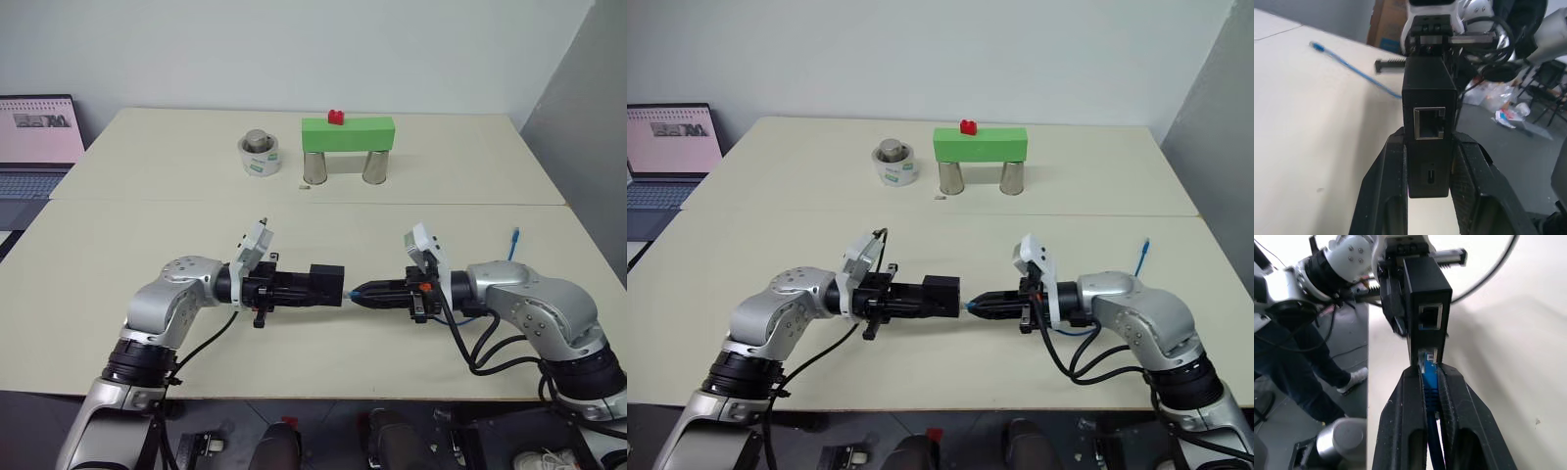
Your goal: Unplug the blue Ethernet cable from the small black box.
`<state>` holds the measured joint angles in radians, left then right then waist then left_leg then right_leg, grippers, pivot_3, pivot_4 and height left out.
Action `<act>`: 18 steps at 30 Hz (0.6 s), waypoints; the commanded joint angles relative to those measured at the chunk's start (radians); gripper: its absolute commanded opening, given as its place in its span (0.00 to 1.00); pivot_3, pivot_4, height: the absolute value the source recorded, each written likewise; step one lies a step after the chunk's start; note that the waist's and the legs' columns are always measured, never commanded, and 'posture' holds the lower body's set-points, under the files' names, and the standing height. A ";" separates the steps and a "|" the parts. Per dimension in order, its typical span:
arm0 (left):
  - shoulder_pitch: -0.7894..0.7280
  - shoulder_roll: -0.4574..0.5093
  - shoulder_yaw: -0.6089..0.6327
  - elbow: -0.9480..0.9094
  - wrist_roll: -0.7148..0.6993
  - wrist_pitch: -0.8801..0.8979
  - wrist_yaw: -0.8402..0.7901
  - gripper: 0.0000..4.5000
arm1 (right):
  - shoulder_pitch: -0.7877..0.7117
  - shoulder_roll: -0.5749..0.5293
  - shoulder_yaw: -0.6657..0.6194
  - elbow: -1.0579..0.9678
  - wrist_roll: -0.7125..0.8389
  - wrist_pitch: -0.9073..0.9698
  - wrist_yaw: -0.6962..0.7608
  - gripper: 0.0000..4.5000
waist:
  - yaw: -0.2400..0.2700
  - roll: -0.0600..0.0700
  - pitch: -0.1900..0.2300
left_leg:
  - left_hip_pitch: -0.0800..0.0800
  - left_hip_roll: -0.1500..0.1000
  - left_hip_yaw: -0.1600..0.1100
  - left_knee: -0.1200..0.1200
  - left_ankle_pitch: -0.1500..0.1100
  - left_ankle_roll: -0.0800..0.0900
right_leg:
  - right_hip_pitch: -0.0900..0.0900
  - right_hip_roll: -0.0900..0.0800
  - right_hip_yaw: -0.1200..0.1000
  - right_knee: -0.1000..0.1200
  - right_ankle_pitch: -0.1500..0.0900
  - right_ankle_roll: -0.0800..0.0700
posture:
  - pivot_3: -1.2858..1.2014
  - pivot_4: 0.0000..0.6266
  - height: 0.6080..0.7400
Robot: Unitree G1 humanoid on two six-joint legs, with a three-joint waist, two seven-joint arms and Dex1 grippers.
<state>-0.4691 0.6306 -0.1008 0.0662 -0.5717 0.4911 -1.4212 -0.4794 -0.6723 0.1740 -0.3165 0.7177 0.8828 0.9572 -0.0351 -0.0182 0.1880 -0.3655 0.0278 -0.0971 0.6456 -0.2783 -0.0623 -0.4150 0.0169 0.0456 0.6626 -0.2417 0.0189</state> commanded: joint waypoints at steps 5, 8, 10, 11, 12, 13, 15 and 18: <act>0.050 0.029 0.040 -0.001 0.037 -0.053 0.027 0.18 | -0.038 0.009 -0.079 0.147 -0.143 -0.158 -0.079 0.01 | 0.000 0.000 0.000 | -0.001 0.000 0.000 0.000 0.000 0.000 | 0.000 0.000 0.000 0.000 0.000 0.000 | 0.52 0.24 1.00; 0.059 0.020 0.051 -0.006 0.042 -0.055 0.064 0.18 | -0.092 0.062 -0.061 0.329 -0.324 -0.325 -0.223 0.01 | -0.001 0.000 0.000 | 0.000 0.000 0.001 0.001 0.000 0.000 | -0.001 0.000 0.001 0.000 0.000 0.001 | 0.52 0.24 1.00; 0.063 0.014 0.052 -0.012 0.043 -0.052 0.083 0.18 | -0.134 0.098 -0.044 0.482 -0.455 -0.450 -0.342 0.01 | -0.005 0.000 0.000 | 0.000 0.000 0.001 0.001 0.000 0.000 | -0.001 0.000 0.001 0.001 0.001 0.001 | 0.52 0.24 1.00; 0.065 0.011 0.052 -0.017 0.042 -0.052 0.091 0.18 | -0.154 0.116 -0.040 0.555 -0.510 -0.509 -0.397 0.01 | -0.006 0.000 0.000 | 0.000 0.000 0.002 0.000 0.000 0.000 | -0.001 0.000 0.001 0.001 0.001 0.001 | 0.52 0.24 1.00; 0.067 0.009 0.051 -0.022 0.040 -0.048 0.098 0.18 | -0.170 0.132 -0.042 0.616 -0.547 -0.553 -0.435 0.01 | -0.006 0.000 0.000 | 0.000 0.000 0.002 0.000 0.000 0.000 | -0.001 0.000 0.001 0.001 0.001 0.001 | 0.52 0.24 1.00; 0.067 0.007 0.050 -0.025 0.039 -0.046 0.103 0.18 | -0.184 0.148 -0.049 0.669 -0.570 -0.585 -0.461 0.01 | -0.006 0.000 0.000 | -0.001 0.000 0.002 0.000 0.000 0.000 | -0.003 0.000 0.002 0.001 0.001 0.001 | 0.52 0.24 1.00; 0.068 0.004 0.049 -0.030 0.039 -0.039 0.117 0.18 | -0.203 0.170 -0.060 0.741 -0.597 -0.628 -0.484 0.09 | -0.006 0.000 0.000 | -0.005 0.000 0.002 0.000 0.000 0.000 | -0.006 0.000 0.002 0.001 0.001 0.000 | 0.52 0.24 1.00; 0.077 0.003 0.054 -0.044 0.044 -0.024 0.161 0.18 | -0.199 0.179 -0.071 0.762 -0.613 -0.652 -0.474 0.27 | -0.006 0.000 0.000 | -0.007 0.000 0.002 0.000 0.000 0.000 | -0.007 -0.001 0.001 0.002 0.004 -0.005 | 0.52 0.24 1.00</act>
<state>-0.3961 0.6319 -0.0734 0.0664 -0.5268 0.4597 -1.2853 -0.6571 -0.4876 0.1385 0.4605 0.1167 0.2693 0.4830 -0.0412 -0.0181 0.1881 -0.3733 0.0279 -0.0954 0.6453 -0.2782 -0.0625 -0.4230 0.0162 0.0470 0.6642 -0.2381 0.0143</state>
